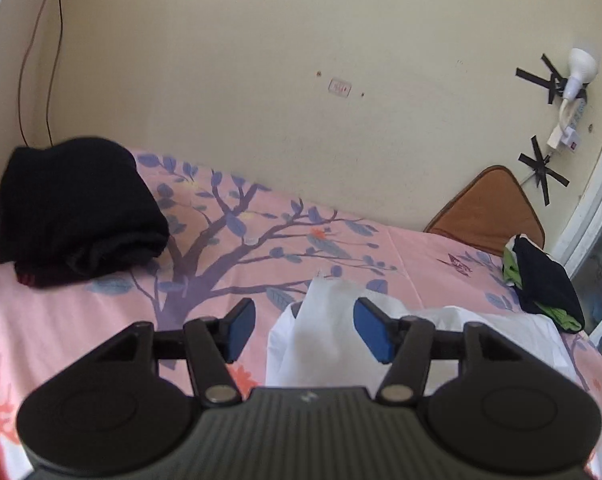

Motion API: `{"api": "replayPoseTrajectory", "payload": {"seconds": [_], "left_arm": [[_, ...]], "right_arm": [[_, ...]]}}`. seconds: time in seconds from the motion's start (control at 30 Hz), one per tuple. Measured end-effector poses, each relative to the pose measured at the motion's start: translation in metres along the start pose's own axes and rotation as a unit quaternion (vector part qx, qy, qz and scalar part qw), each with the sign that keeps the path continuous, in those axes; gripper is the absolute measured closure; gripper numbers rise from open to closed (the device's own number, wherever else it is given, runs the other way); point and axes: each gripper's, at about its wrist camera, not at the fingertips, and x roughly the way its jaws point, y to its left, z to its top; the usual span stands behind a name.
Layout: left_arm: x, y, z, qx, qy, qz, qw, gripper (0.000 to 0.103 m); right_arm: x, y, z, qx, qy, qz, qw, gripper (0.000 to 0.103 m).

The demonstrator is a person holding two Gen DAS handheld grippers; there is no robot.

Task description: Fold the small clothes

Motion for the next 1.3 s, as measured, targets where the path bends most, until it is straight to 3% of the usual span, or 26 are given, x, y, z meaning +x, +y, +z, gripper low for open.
{"api": "replayPoseTrajectory", "payload": {"seconds": [0.07,0.1,0.13,0.17,0.2,0.23,0.3,0.4,0.47,0.53,0.57,0.6,0.67,0.77,0.83,0.93,1.0,1.03,1.07,1.13,1.2,1.3], "left_arm": [[0.026,-0.002,0.001,-0.007,0.021,-0.007,0.9997,0.048],[0.036,-0.006,-0.002,-0.005,0.028,-0.010,0.9996,0.050],[0.043,-0.009,-0.004,-0.003,0.034,-0.008,0.9994,0.059],[0.049,-0.013,-0.009,-0.007,0.043,-0.007,0.9990,0.087],[0.052,-0.015,-0.013,-0.012,0.052,-0.010,0.9985,0.095],[0.052,-0.016,-0.018,-0.021,0.050,-0.006,0.9985,0.096],[0.047,-0.020,-0.027,-0.030,0.041,0.006,0.9987,0.096],[0.050,-0.019,-0.042,-0.041,0.048,0.027,0.9976,0.094],[0.047,-0.021,-0.046,-0.021,0.043,0.039,0.9981,0.088],[0.029,-0.023,-0.040,-0.019,0.023,0.051,0.9983,0.083],[0.014,-0.027,-0.034,-0.013,-0.008,0.061,0.9980,0.083],[0.001,-0.031,-0.029,-0.004,-0.041,0.069,0.9967,0.083],[-0.009,-0.045,-0.017,0.011,-0.074,0.054,0.9957,0.082],[0.009,-0.071,-0.009,0.034,-0.050,-0.010,0.9981,0.083],[0.028,-0.090,-0.017,0.066,-0.034,-0.022,0.9970,0.083],[0.060,-0.095,-0.028,0.076,0.003,-0.025,0.9968,0.082],[0.080,-0.086,-0.036,0.073,0.034,0.009,0.9967,0.086],[0.088,-0.080,-0.040,0.078,0.044,0.027,0.9956,0.095],[0.090,-0.073,-0.045,0.085,0.032,0.033,0.9953,0.097],[0.090,-0.065,-0.050,0.092,0.016,0.036,0.9950,0.097],[0.090,-0.065,-0.050,0.090,0.014,0.037,0.9952,0.097],[0.090,-0.071,-0.052,0.106,0.010,0.048,0.9932,0.097]], "right_arm": [[0.034,-0.013,-0.001,0.040,0.042,-0.001,0.998,0.029],[0.047,-0.020,-0.007,0.058,0.067,0.010,0.996,0.034],[0.057,-0.024,-0.012,0.072,0.088,0.022,0.993,0.063],[0.063,-0.028,-0.016,0.086,0.105,0.034,0.990,0.085],[0.063,-0.029,-0.021,0.102,0.107,0.045,0.988,0.094],[0.060,-0.032,-0.021,0.103,0.093,0.042,0.989,0.095],[0.053,-0.047,-0.023,0.116,0.072,-0.003,0.991,0.095],[0.061,-0.080,-0.037,0.206,0.091,0.008,0.974,0.094],[0.056,-0.062,-0.034,0.158,0.079,-0.007,0.984,0.092],[0.042,-0.046,-0.028,0.124,0.057,-0.025,0.990,0.074],[0.030,-0.039,-0.024,0.108,0.036,-0.037,0.993,0.068],[0.020,-0.034,-0.019,0.091,0.010,-0.042,0.995,0.054],[0.010,-0.016,-0.010,0.059,-0.020,-0.045,0.997,0.052],[0.034,0.020,0.005,0.036,0.012,0.019,0.999,0.054],[0.060,0.050,0.005,0.020,0.044,0.063,0.997,0.054],[0.102,0.086,0.000,-0.010,0.098,0.110,0.989,0.054],[0.133,0.095,-0.006,-0.013,0.144,0.118,0.982,0.054],[0.144,0.095,-0.009,-0.011,0.158,0.120,0.980,0.054],[0.151,0.093,-0.010,-0.013,0.160,0.113,0.981,0.058],[0.153,0.082,-0.009,-0.029,0.145,0.063,0.987,0.102],[0.147,0.051,-0.007,0.020,0.131,0.038,0.990,0.103],[0.127,0.013,-0.005,0.099,0.135,0.047,0.985,0.102]]}}
